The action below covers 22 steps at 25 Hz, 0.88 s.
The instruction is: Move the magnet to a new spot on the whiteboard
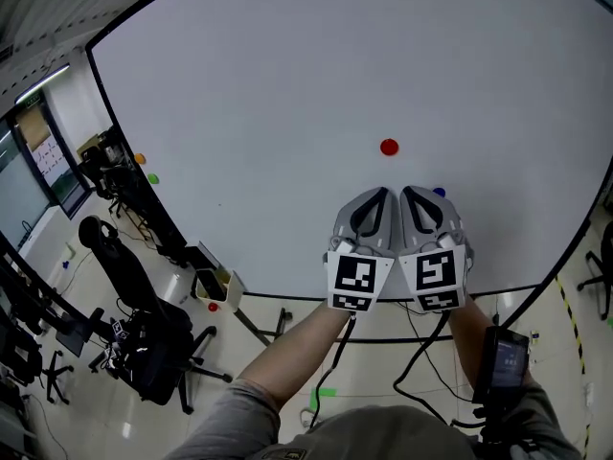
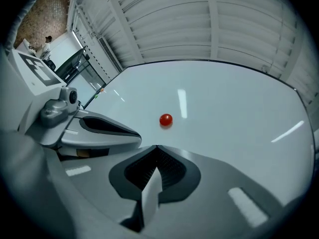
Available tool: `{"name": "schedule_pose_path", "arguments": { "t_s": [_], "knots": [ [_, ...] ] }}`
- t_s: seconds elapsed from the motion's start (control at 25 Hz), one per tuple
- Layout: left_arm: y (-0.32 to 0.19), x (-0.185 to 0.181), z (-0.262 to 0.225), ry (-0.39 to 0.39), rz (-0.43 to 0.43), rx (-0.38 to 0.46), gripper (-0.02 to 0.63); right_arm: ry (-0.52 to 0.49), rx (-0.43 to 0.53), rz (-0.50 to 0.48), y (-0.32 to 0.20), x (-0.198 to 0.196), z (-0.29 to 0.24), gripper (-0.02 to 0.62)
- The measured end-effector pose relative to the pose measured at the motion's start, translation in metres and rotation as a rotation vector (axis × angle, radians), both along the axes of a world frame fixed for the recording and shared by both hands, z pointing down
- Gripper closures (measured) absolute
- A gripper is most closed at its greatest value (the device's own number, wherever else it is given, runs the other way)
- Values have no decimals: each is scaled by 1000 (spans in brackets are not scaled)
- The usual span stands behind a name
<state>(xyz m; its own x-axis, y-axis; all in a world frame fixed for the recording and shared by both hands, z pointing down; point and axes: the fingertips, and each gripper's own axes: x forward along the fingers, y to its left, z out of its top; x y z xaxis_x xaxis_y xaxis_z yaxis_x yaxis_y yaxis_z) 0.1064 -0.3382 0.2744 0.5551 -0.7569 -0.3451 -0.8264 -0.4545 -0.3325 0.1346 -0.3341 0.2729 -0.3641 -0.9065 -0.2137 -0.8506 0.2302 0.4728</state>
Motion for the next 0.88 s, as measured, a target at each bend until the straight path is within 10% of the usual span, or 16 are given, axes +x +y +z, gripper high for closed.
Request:
{"name": "schedule_pose_path", "arguments": {
  "t_s": [0.6,0.88],
  "knots": [
    [-5,91,45,-149,-17,-47,600,-18,-50,82,6,85,31,589],
    [-11,105,44,-180,-85,-6,469,-38,-62,90,3,110,33,589]
  ]
}}
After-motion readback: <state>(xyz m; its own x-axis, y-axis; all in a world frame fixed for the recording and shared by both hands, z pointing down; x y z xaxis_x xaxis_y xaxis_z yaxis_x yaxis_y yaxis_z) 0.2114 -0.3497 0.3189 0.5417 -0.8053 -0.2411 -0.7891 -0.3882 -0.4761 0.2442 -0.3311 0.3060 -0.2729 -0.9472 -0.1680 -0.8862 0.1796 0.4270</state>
